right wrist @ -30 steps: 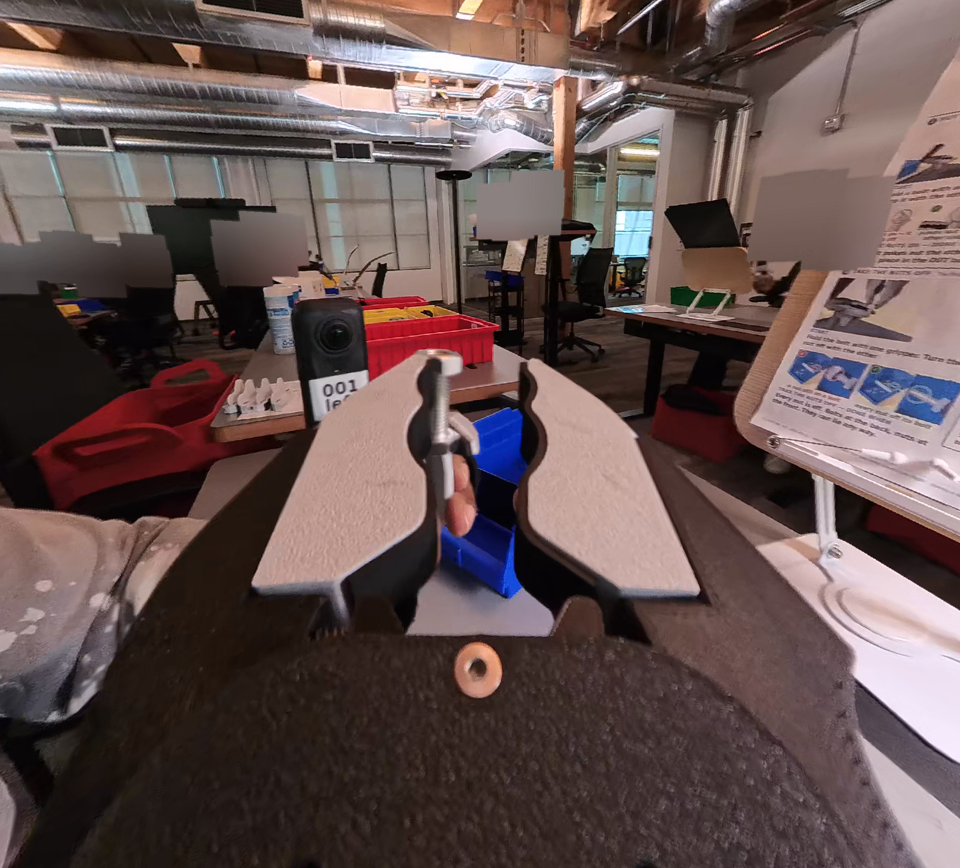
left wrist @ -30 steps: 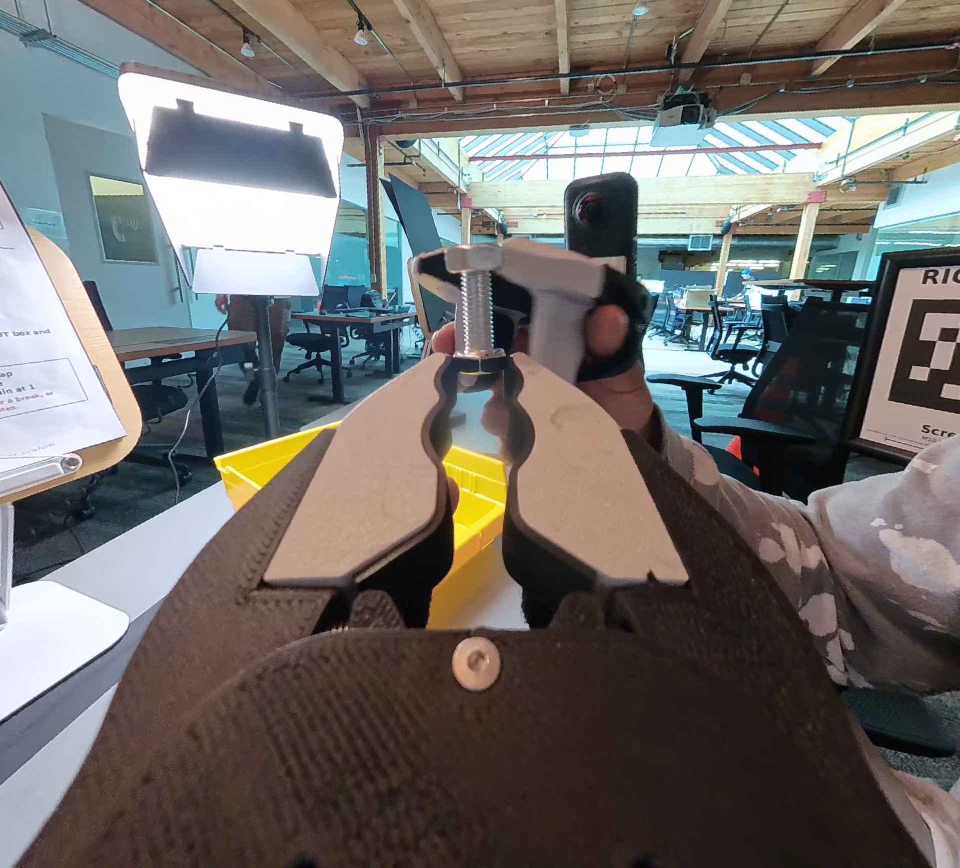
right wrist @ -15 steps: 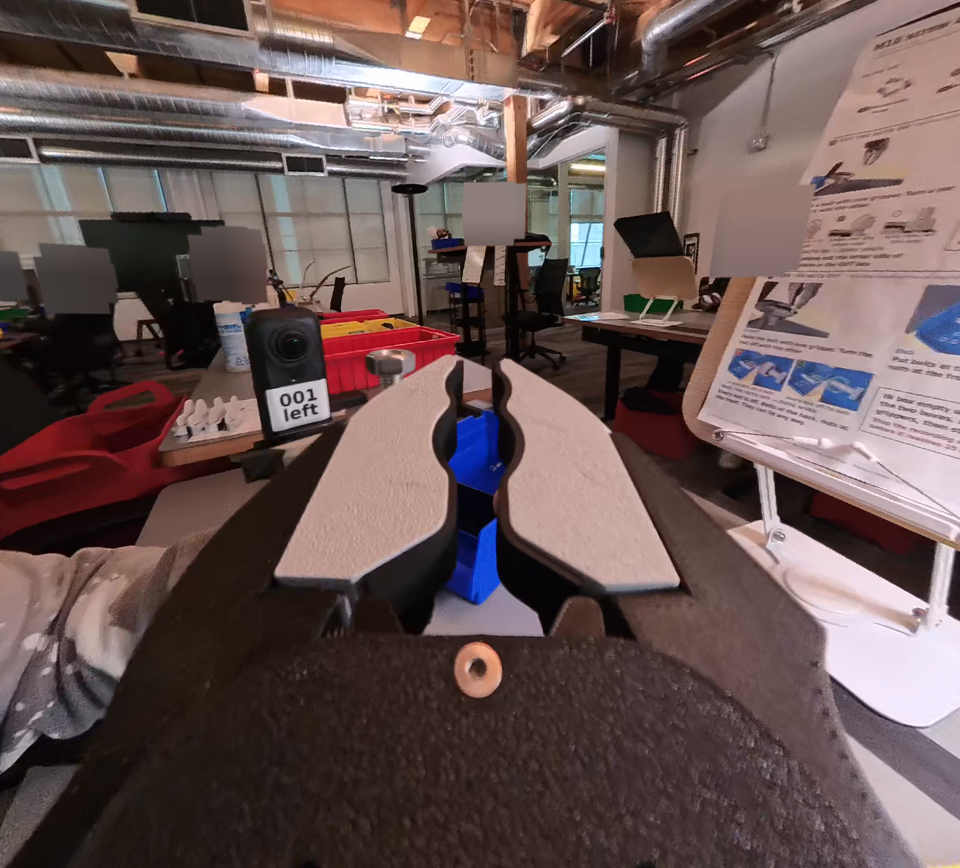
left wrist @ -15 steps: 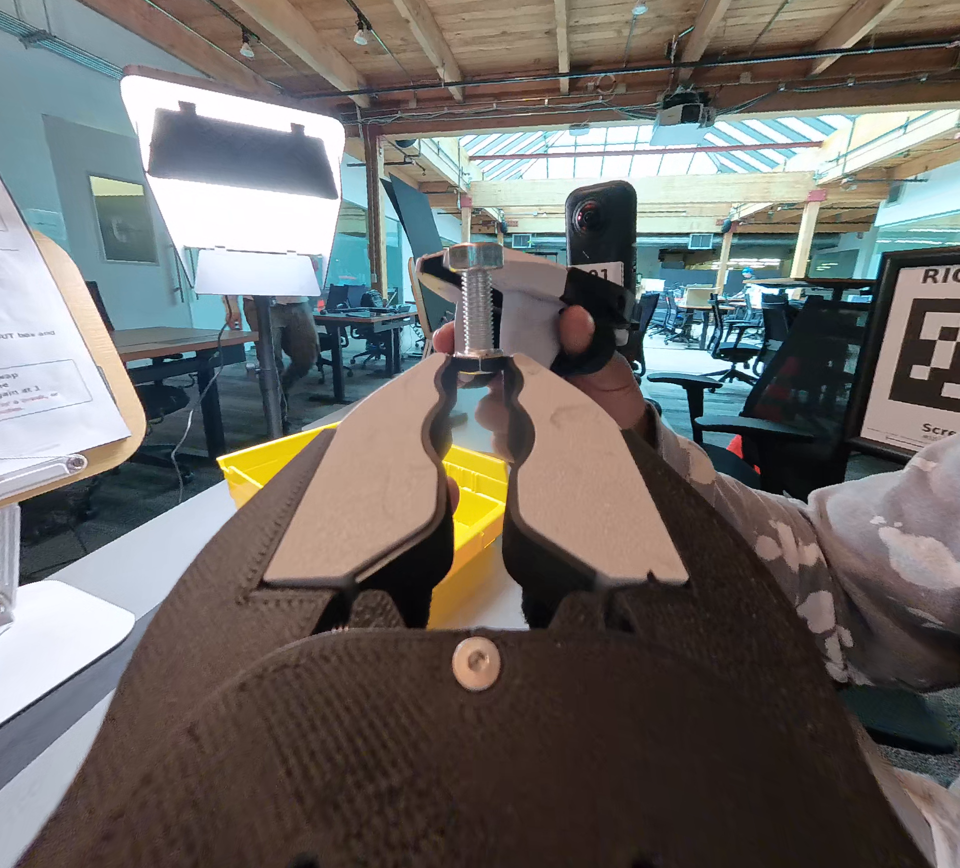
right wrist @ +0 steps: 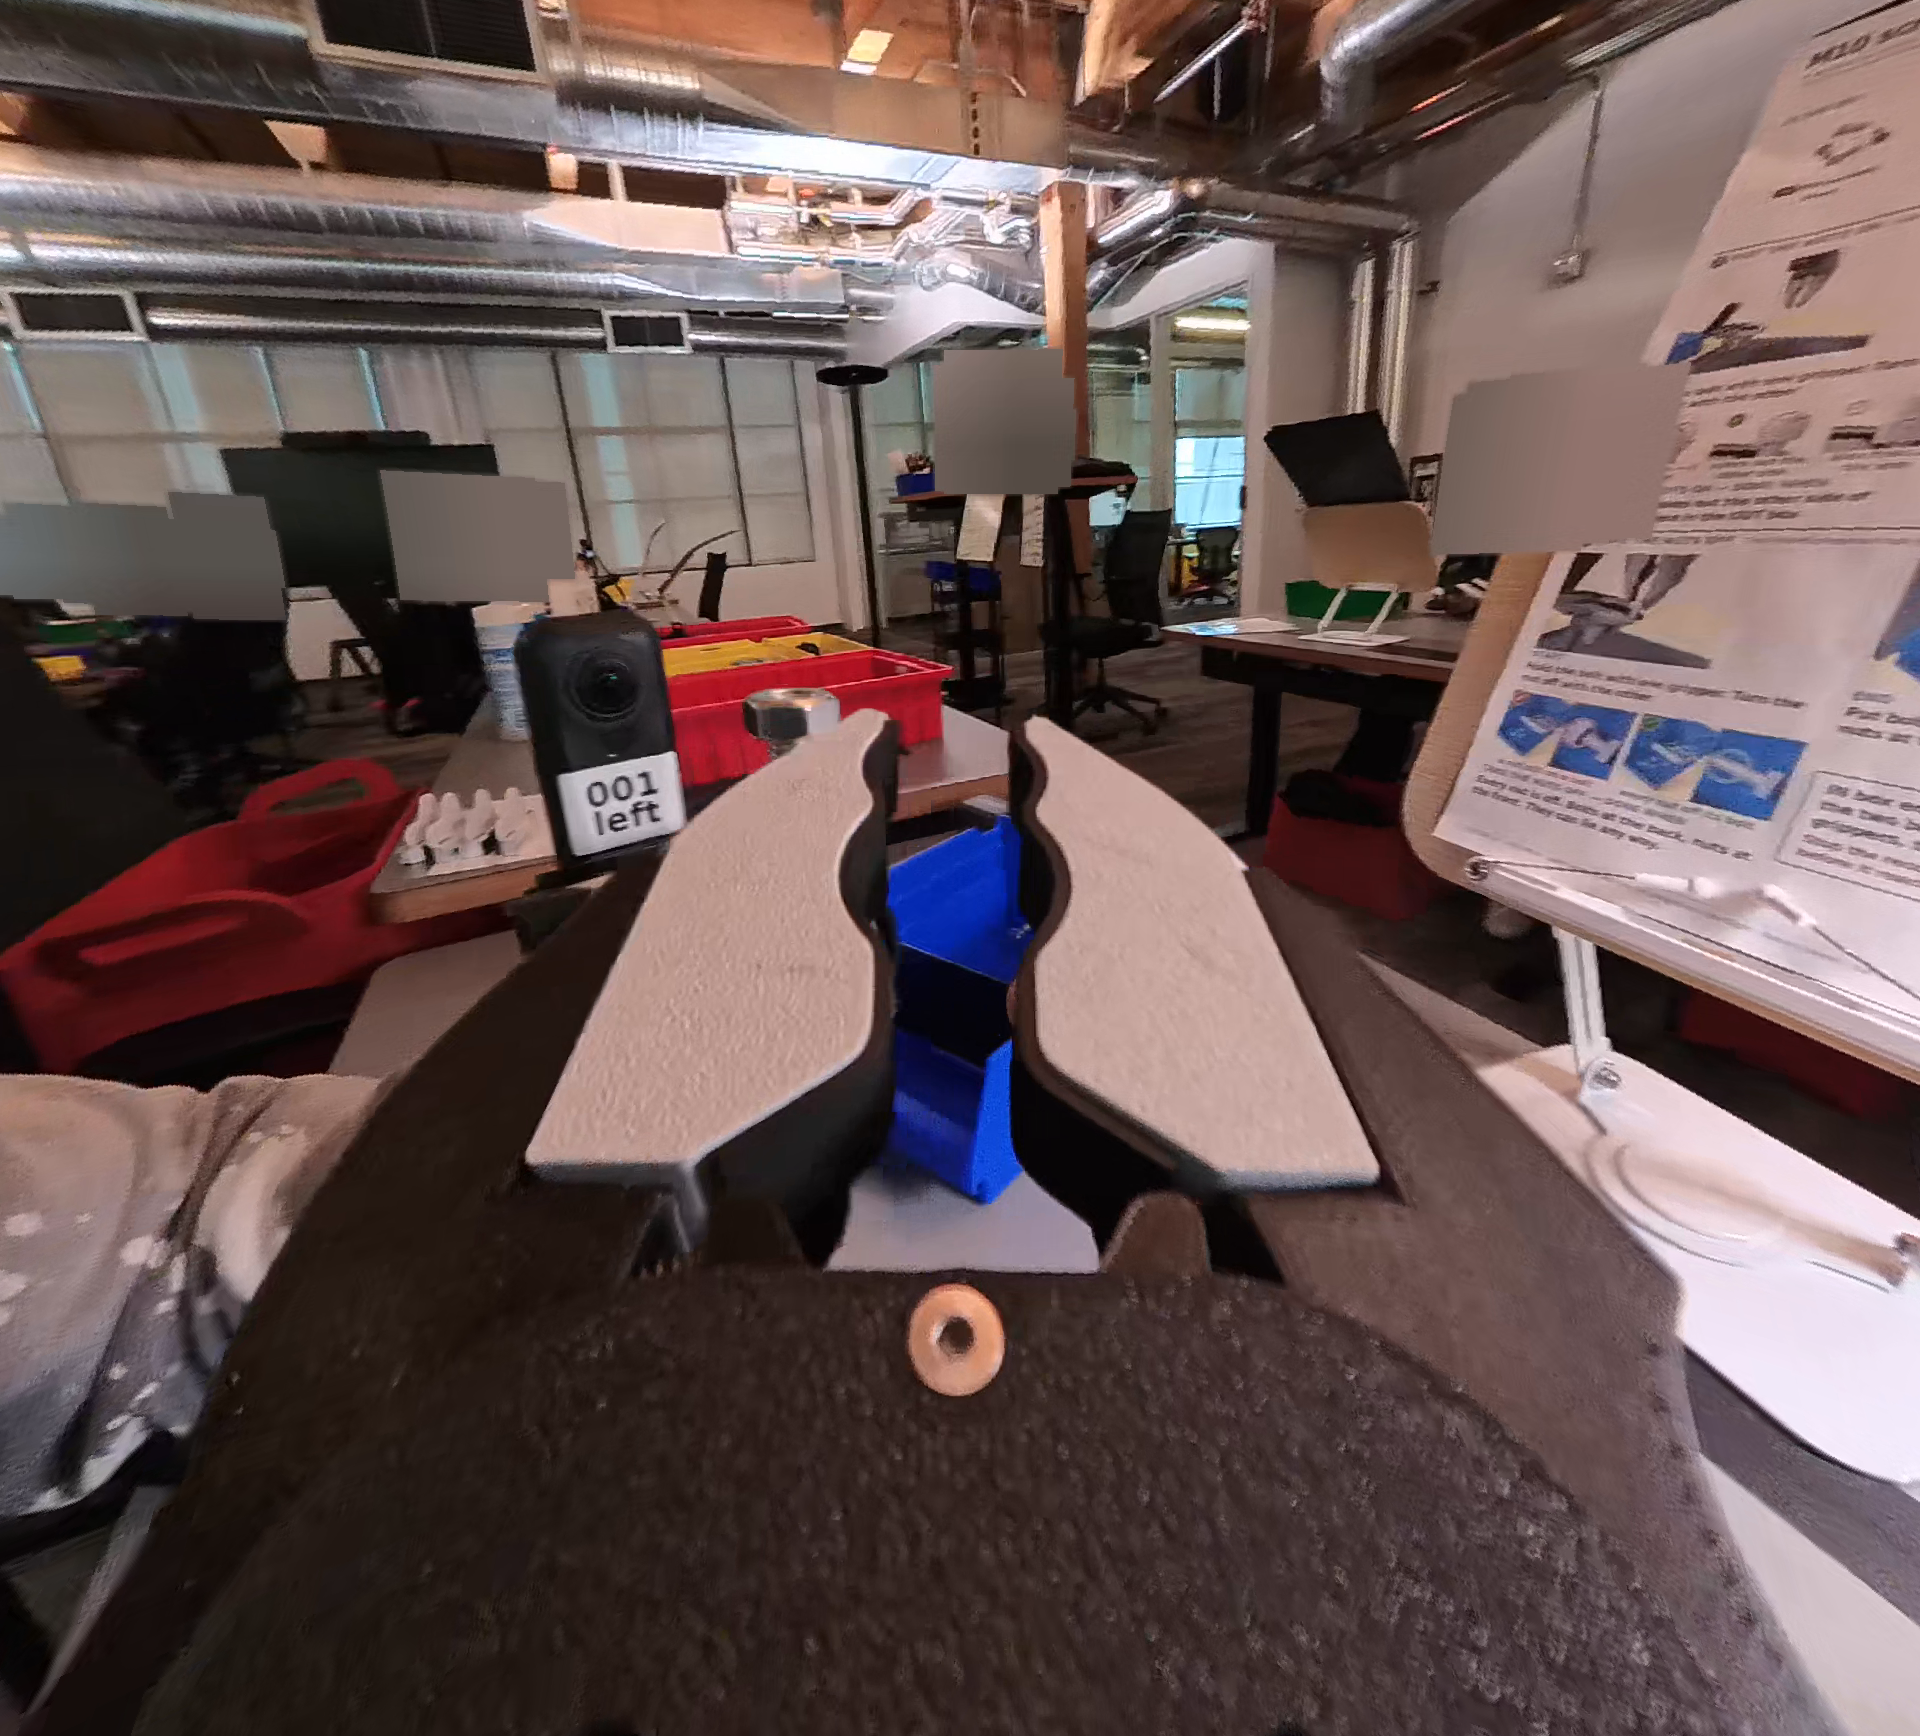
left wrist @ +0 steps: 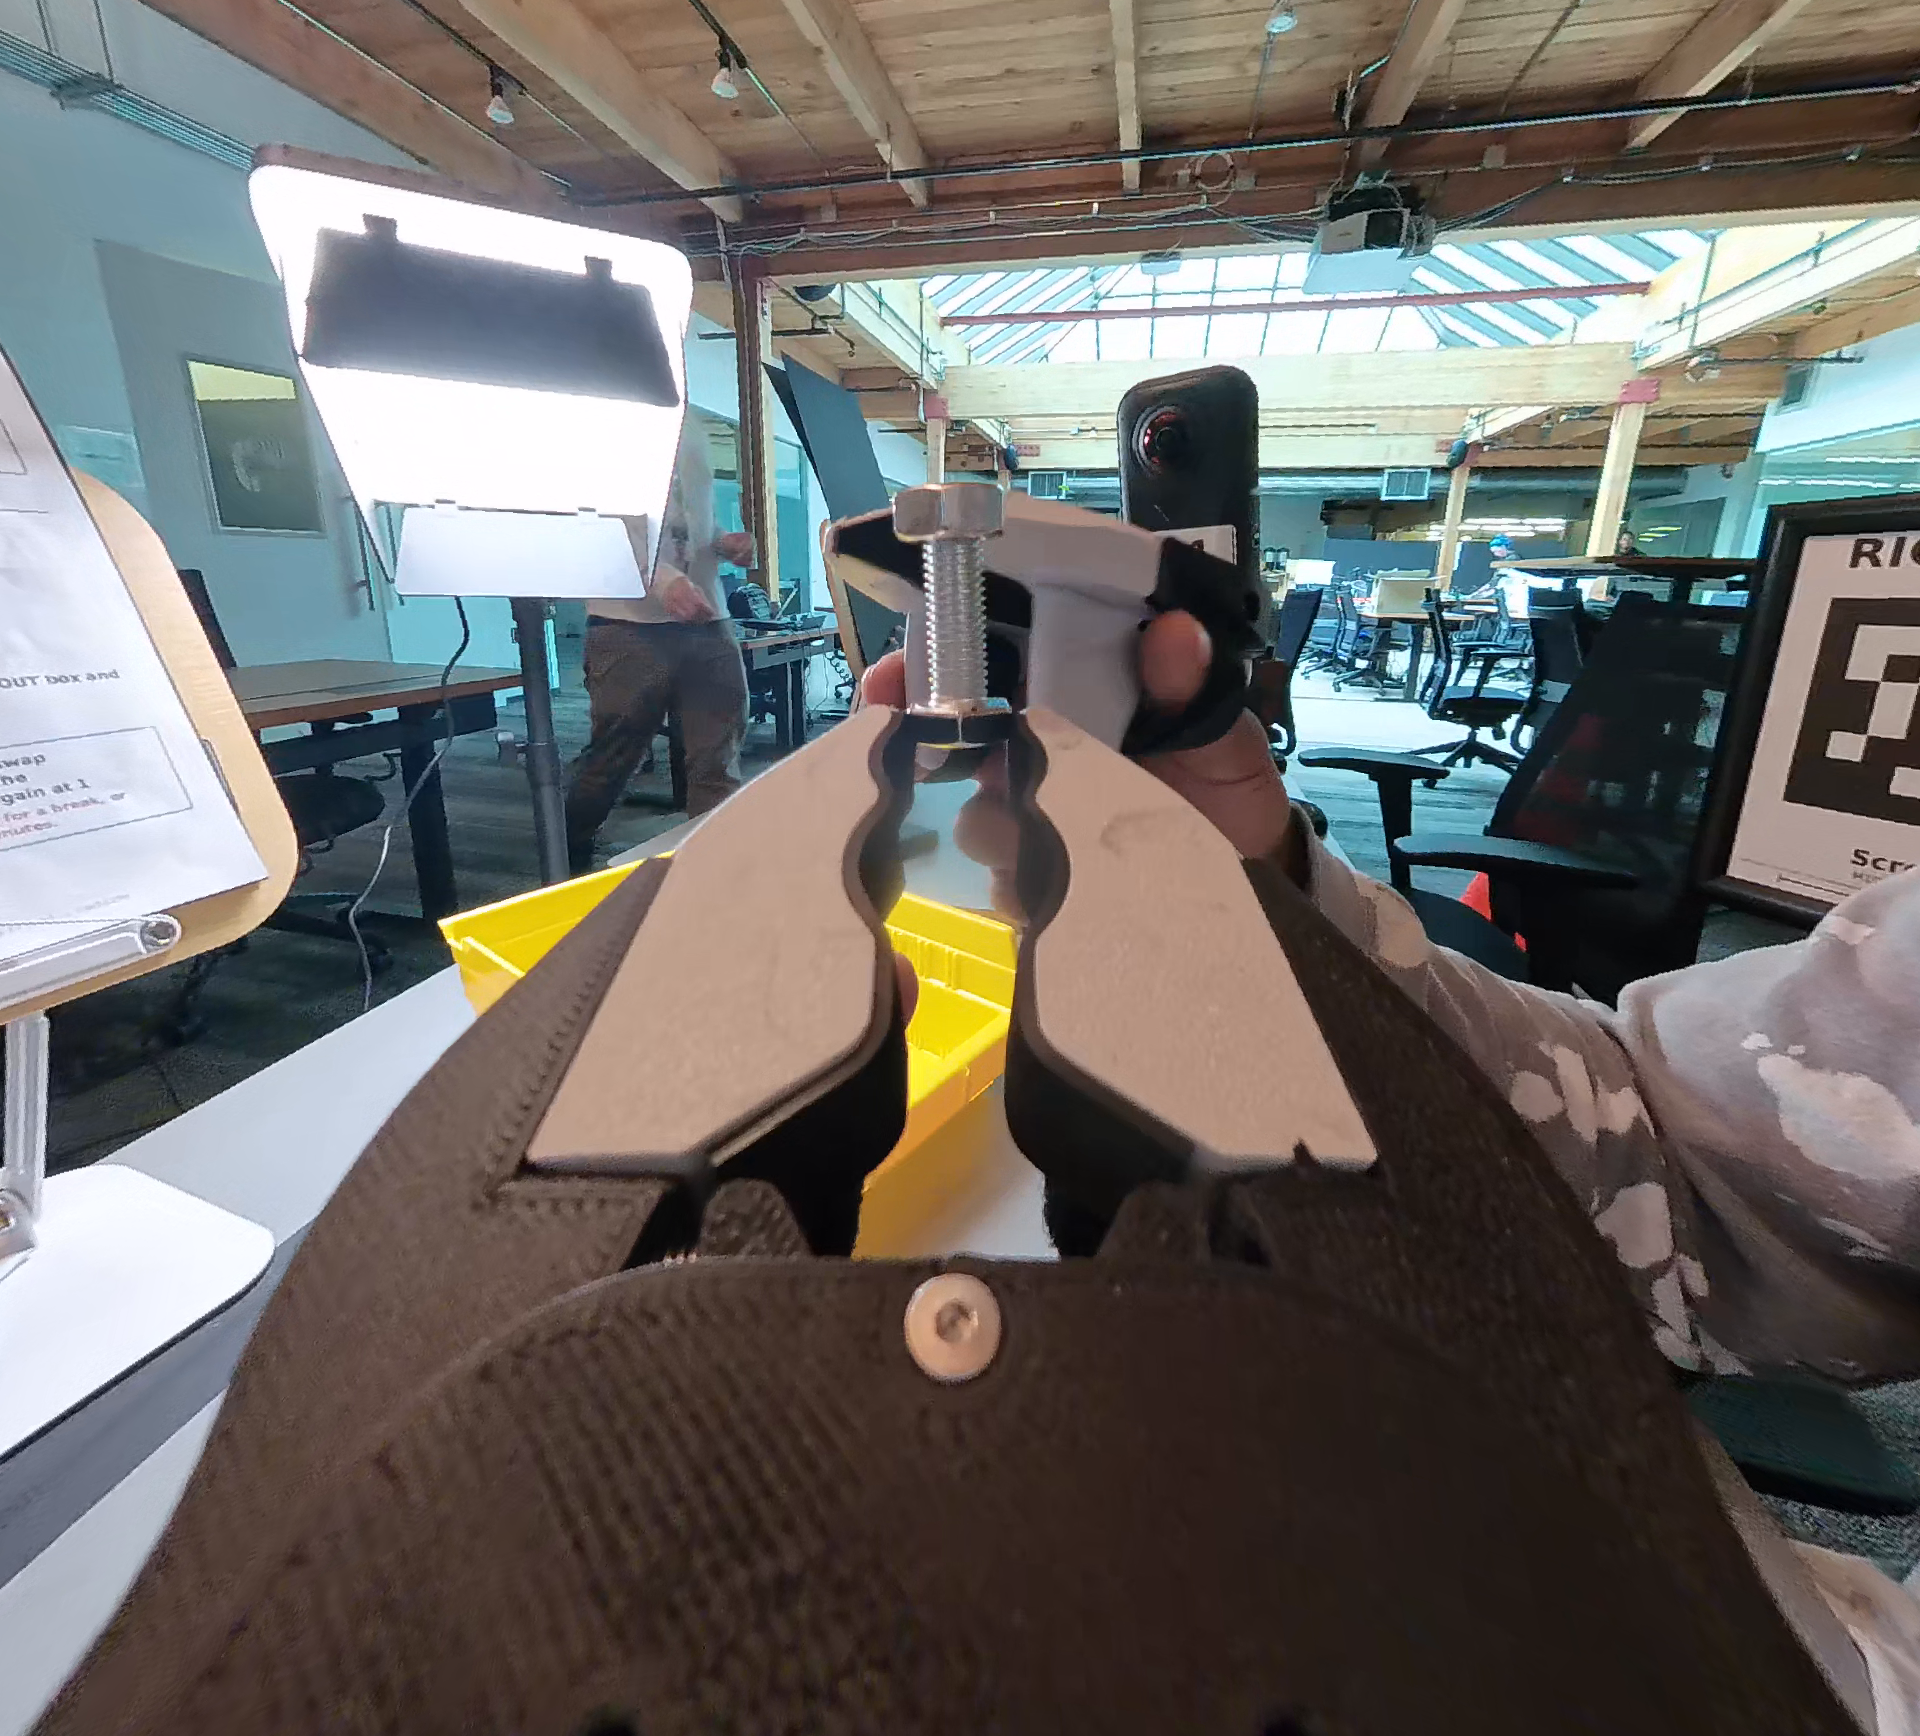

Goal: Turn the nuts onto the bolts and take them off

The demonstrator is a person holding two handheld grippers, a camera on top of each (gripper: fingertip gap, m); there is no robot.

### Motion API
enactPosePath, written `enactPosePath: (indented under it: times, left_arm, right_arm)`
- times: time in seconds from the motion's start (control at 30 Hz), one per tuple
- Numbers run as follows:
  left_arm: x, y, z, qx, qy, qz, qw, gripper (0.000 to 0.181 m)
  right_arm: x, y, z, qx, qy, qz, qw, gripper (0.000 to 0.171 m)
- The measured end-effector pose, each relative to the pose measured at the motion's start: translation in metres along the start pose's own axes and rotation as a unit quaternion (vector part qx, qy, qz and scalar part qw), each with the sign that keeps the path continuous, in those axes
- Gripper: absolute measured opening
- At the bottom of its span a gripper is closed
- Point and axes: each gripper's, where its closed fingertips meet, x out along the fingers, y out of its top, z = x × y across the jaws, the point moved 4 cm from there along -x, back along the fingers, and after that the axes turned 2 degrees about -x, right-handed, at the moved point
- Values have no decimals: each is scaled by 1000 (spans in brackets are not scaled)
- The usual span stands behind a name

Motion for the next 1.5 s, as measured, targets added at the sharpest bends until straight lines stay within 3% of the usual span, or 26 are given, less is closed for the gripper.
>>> enactPosePath:
  times: [0.17,0.23,0.3,0.33,0.57,0.67,0.77,1.0,1.2,1.5]
  left_arm:
    - [2,-5,-2,-3,4,-6,1000,18]
    - [2,-4,0,-1,3,-3,1000,17]
    - [0,-1,0,-4,-4,4,1000,17]
    - [0,0,0,0,-3,4,1000,18]
    - [2,-5,-1,0,4,-4,1000,18]
    - [2,-4,0,5,5,-4,1000,18]
    - [-1,0,-1,6,3,3,1000,18]
    - [1,-3,0,5,3,-3,1000,18]
    - [0,-2,0,2,0,2,1000,18]
    - [3,-7,1,2,0,-9,1000,18]
  right_arm:
    - [9,-4,-21,-16,41,-14,999,35]
    - [8,-4,-18,-22,29,-11,999,32]
    - [4,-2,-6,-8,-2,-7,1000,14]
    - [1,-1,1,-8,-17,-3,1000,13]
    - [9,-3,-22,-20,39,-15,999,34]
    - [9,-4,-18,-21,30,-15,999,34]
    - [1,1,-1,-16,-14,-1,1000,16]
    - [8,-2,-21,-18,38,-9,999,33]
    - [4,1,-12,-17,15,-5,1000,22]
    - [7,-1,-22,-30,35,-15,999,30]
